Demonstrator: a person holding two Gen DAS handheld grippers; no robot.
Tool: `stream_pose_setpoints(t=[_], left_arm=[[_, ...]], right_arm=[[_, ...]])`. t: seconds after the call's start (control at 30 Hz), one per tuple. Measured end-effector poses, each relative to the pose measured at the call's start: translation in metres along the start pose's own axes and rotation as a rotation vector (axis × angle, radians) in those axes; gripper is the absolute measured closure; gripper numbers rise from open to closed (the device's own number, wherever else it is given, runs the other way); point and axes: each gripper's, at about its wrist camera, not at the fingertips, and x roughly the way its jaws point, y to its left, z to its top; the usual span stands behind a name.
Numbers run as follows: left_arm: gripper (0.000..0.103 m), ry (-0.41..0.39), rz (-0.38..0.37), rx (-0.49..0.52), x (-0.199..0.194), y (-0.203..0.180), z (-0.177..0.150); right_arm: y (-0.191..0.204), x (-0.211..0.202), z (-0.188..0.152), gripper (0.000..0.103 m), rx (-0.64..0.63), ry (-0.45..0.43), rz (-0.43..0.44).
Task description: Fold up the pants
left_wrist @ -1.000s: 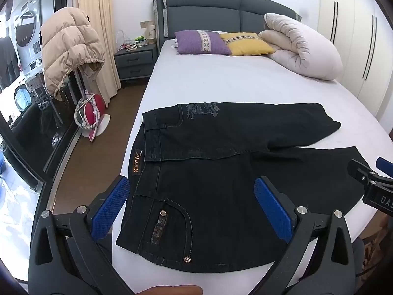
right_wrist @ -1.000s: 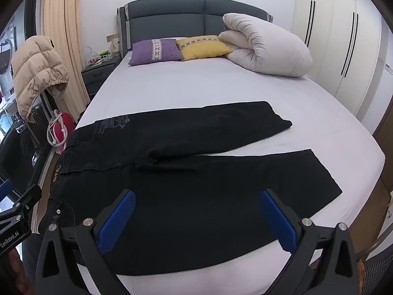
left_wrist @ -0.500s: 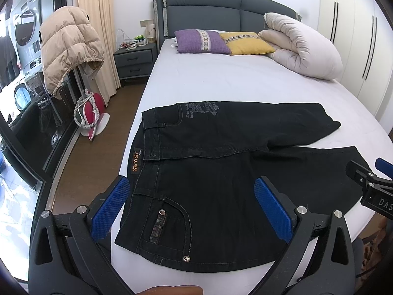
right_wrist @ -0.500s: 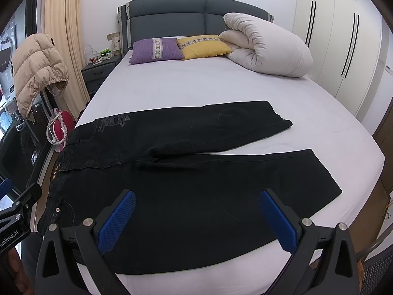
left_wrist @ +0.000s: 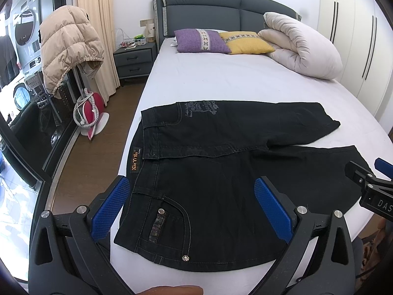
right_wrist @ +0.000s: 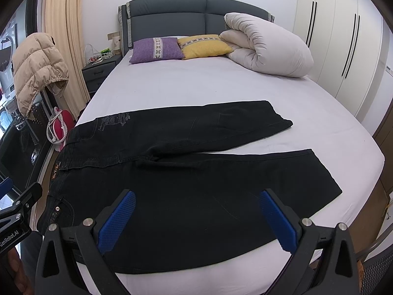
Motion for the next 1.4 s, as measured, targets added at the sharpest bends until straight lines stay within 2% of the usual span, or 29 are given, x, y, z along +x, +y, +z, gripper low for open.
stream_pose_setpoints(t=[1.4], left_arm=[[0.0,0.004,-0.002,-0.001,0.0002,0.0007,0.0012]], right_arm=[[0.0032,0.0019,-0.0035,0.0,-0.006,0.004,-0.001]])
